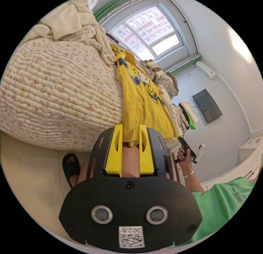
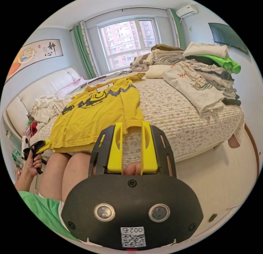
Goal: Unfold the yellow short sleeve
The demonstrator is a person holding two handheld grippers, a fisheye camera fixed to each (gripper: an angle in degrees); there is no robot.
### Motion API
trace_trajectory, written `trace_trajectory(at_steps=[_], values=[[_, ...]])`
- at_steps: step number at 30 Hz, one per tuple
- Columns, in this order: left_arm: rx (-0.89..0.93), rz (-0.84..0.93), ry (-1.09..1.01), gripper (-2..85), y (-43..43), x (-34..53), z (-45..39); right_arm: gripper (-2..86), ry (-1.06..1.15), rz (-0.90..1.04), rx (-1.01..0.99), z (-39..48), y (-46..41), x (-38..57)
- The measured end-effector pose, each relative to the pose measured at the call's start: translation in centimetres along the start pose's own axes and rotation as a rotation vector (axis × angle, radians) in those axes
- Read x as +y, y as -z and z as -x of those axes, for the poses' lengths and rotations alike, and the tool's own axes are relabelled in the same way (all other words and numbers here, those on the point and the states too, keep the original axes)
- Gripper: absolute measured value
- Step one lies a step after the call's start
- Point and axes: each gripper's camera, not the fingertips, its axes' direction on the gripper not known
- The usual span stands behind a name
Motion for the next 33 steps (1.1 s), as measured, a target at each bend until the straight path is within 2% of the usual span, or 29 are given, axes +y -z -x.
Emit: trace_trajectory(at_steps=[7,12,16,20,23,27,30,33], values=[[-0.001,0.046,0.003,2.3,0.5,-2.9,1.1,9.8,0.011,0.016,0.052,1.0,1.1,2.0],[-0.102,0.046,-0.044,-1.2,0.6,-4.0,0.3,9.6,0.046,0.012,0.076,2.7,1.6,1.8],[-0.133,0.053,-0.069,-1.4,0.6,-4.5,-0.3,8.4,0.103,0.057,0.106,5.0,0.3,1.3],[-0.118,0.053,-0.063,-1.2,1.0,-4.7,-0.2,6.6,0.06,0.097,0.09,5.9,-0.6,1.0],[-0.11,0.05,-0.07,-1.0,1.4,-4.7,-0.2,3.1,0.043,0.068,0.106,6.9,0.8,0.7],[-0.147,0.063,-0.13,-0.9,1.9,-5.1,-1.8,0.0,0.033,-0.052,0.32,7.9,5.7,-0.5],[-0.18,0.014,-0.217,-0.9,3.2,-5.6,-4.6,-0.5,0.07,-0.118,0.29,8.9,9.7,-1.7],[-0.207,-0.038,-0.313,-0.9,4.7,-5.7,-8.1,-0.6,0.144,-0.157,0.368,11.3,12.4,-2.3]])
